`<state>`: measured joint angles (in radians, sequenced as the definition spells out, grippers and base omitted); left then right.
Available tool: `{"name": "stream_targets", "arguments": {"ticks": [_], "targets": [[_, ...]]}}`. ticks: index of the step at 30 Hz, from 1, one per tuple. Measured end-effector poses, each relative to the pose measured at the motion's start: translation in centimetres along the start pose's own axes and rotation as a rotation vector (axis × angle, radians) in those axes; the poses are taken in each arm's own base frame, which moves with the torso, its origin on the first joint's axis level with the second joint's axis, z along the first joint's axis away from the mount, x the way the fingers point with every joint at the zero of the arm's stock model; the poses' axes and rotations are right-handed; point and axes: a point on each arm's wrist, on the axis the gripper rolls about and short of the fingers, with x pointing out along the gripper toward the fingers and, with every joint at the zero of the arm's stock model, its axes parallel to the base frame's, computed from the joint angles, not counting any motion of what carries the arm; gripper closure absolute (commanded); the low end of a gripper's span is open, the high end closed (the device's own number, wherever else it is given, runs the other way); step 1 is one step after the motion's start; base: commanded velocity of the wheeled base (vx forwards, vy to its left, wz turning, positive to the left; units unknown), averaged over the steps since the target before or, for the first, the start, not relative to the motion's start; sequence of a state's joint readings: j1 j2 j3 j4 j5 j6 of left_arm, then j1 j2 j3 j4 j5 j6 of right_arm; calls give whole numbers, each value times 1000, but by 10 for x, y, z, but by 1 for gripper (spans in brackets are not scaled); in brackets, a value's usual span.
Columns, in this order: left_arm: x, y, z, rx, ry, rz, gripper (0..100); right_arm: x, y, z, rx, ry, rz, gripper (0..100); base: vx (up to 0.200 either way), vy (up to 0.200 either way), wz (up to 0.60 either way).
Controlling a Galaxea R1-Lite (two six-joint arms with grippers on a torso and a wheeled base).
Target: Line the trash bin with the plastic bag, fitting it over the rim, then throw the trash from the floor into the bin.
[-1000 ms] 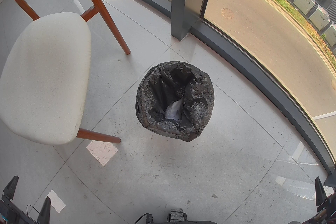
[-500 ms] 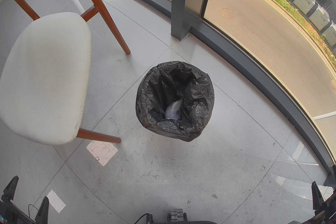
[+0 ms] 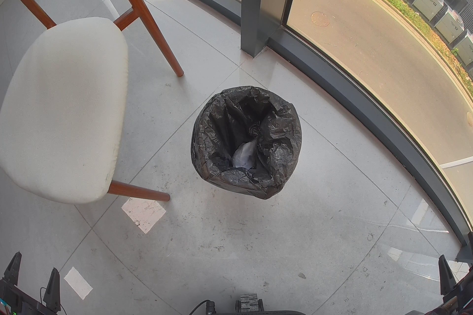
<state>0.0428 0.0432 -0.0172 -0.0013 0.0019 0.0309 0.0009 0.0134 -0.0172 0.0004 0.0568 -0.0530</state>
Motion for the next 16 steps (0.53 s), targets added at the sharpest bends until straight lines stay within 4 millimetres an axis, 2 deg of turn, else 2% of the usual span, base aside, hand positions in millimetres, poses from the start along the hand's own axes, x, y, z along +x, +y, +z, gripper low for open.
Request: {"name": "stream_targets", "arguments": {"ticks": [4, 16], "targets": [[-1, 1, 0, 7, -14, -68, 0, 0, 0, 0, 0, -1, 0, 0, 0, 0, 0], [-2, 1, 0, -17, -33, -68, 0, 0, 0, 0, 1, 0, -3, 0, 0, 0, 0]]}}
